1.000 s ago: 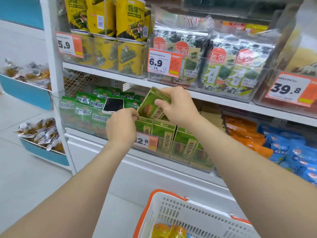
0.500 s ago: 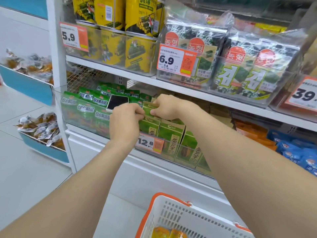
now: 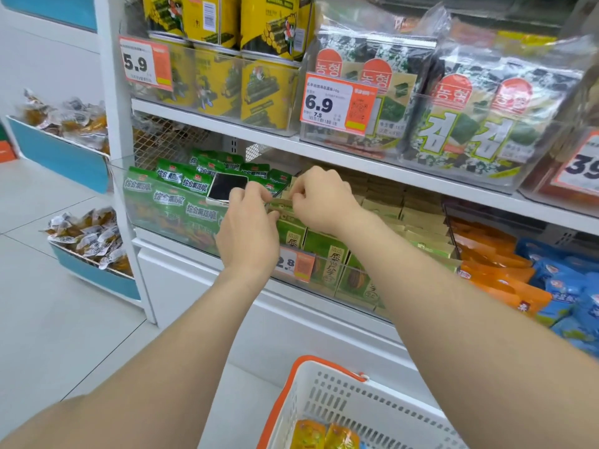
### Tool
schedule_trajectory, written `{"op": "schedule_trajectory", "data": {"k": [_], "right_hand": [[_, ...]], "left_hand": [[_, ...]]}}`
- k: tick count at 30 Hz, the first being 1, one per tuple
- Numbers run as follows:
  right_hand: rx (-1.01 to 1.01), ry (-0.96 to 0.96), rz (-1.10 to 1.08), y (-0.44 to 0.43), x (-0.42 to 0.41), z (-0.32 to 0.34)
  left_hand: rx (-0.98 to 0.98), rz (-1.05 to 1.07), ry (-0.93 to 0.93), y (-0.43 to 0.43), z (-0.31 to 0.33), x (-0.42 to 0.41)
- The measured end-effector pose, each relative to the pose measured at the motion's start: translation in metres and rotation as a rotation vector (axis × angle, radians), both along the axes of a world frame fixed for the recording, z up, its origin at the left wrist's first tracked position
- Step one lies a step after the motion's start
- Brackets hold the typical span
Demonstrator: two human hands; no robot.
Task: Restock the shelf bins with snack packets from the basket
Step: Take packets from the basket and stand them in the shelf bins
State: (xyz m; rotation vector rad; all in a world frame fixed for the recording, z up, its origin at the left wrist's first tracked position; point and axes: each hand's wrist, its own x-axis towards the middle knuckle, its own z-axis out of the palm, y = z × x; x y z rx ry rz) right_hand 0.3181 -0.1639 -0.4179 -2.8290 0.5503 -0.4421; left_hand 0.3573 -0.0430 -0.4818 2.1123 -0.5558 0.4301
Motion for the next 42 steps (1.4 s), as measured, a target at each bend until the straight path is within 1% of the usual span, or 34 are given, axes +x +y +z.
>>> {"op": "schedule_trajectory", "data": {"k": [2,4,5,6,7,9,13,17,19,21,24,28,30,32,35,36,39,40,42], "right_hand": [[-0.047,-0.247,0.022,0.009,-0.022,-0.020],[-0.121,-0.444,0.127,0.018,-0.049,-0.043],[-0.138,-0.494,0.184,0.022,-0.065,-0.053],[-0.133,-0.498,0.225,0.024,-0.081,-0.064],[-0.115,-0.463,0.244,0.025,-0.096,-0.076],[-0.062,-0.335,0.207,0.021,-0.124,-0.099],[0.071,-0.017,0.056,0.001,-0.177,-0.143],[0.183,0.235,0.007,-0.020,-0.230,-0.184],[0.232,0.385,-0.016,-0.030,-0.255,-0.211],[0.273,0.474,-0.062,-0.038,-0.279,-0.242],[0.354,0.624,-0.128,-0.049,-0.308,-0.294],[0.446,0.771,-0.183,-0.053,-0.343,-0.368],[0.463,0.836,-0.201,-0.046,-0.360,-0.394],[0.462,0.928,-0.168,-0.036,-0.373,-0.415],[0.558,0.955,-0.137,-0.017,-0.384,-0.436],[0.544,0.961,-0.138,-0.011,-0.385,-0.438],[0.374,0.967,-0.149,0.005,-0.379,-0.447],[0.358,0.966,-0.155,0.008,-0.376,-0.449],[0.429,0.940,-0.194,0.009,-0.370,-0.448]], "left_hand": [[-0.021,0.014,-0.010,0.000,-0.005,-0.011],[0.007,0.018,-0.002,0.001,-0.015,-0.023],[0.062,0.010,0.025,0.002,-0.021,-0.029],[0.151,-0.015,0.068,0.003,-0.027,-0.036],[0.261,-0.065,0.112,0.003,-0.034,-0.044],[0.488,-0.217,0.153,0.001,-0.053,-0.062],[0.865,-0.483,0.119,-0.009,-0.091,-0.105],[1.270,-0.774,0.074,-0.017,-0.124,-0.147],[1.419,-0.899,0.078,-0.021,-0.144,-0.164],[1.487,-0.975,0.091,-0.025,-0.168,-0.176],[1.594,-1.021,0.045,-0.032,-0.206,-0.191],[1.707,-1.087,0.022,-0.040,-0.242,-0.214],[1.743,-1.105,-0.006,-0.046,-0.255,-0.225],[1.737,-1.117,-0.029,-0.053,-0.264,-0.233],[1.694,-1.154,-0.034,-0.061,-0.271,-0.239],[1.672,-1.165,-0.041,-0.063,-0.272,-0.241],[1.640,-1.173,-0.042,-0.065,-0.277,-0.241],[1.641,-1.164,-0.017,-0.065,-0.278,-0.240],[1.647,-1.143,0.050,-0.064,-0.283,-0.236]]}}
